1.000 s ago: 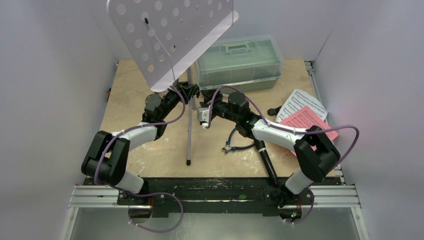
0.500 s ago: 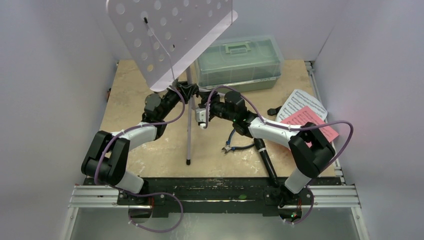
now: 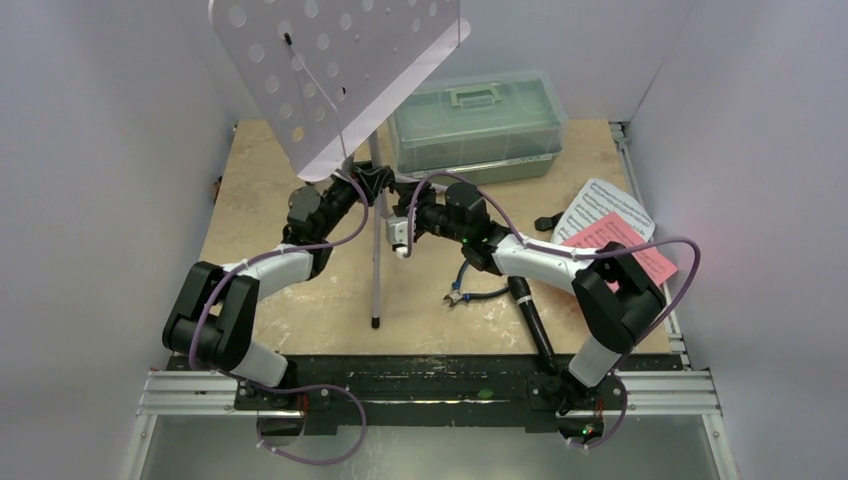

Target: Set up the instrument practice props

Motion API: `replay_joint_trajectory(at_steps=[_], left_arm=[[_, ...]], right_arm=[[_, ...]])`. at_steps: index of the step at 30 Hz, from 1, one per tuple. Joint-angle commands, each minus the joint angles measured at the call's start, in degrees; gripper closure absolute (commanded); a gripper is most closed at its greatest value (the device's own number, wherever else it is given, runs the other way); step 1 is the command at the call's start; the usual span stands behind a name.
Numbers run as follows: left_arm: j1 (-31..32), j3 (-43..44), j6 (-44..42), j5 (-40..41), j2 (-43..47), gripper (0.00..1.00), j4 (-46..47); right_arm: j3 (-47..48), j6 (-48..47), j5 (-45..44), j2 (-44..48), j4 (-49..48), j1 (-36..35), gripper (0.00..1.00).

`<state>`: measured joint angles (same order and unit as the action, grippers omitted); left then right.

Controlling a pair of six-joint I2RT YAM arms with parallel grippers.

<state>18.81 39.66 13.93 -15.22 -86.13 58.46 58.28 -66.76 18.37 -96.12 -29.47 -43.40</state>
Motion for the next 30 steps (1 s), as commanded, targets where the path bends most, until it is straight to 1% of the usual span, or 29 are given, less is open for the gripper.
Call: replay_joint_trajectory(at_steps=[1,7,10,13,17,20,23,30], left_arm=[[-0.4,1.1,4.6,1.4,0.5,1.00,-3.2],[-0.4,1.0,4.7,1.4,0.6,1.00,-3.2],[-0.5,1.0,4.7,1.4,0.7,1.00,-3.2],[-0.4,0.9,4.5,1.5,0.7,1.00,-3.3],[-0.4,0.9,4.4,1.5,0.7,1.00,-3.2],[-0.4,0.9,4.5,1.5,0.7,1.00,-3.2],[-0.4,0.9,4.5,1.5,0.7,1.00,-3.2],[-0.4,0.9,4.6,1.5,0.7,1.00,-3.2]], right_arm=[[0.1,-0.9,-0.4,4.0,-1.0,-1.2,0.43],[0.0,-0.9,0.1,4.9,-0.3,-1.4,0.43],[1.0,-1.2,0.2,3.7,0.2,-1.5,0.44],[1.6,-0.7,1.8,2.3,-1.3,-1.4,0.44],[2.2,-1.0,1.7,0.2,-3.0,-1.3,0.44],[3.6,-1.7,1.6,-1.1,-2.1,-1.3,0.45],[4.2,-2.0,0.4,-2.4,-2.6,-1.3,0.46],[3.2,-2.8,-3.7,-4.8,-7.5,-1.2,0.50]])
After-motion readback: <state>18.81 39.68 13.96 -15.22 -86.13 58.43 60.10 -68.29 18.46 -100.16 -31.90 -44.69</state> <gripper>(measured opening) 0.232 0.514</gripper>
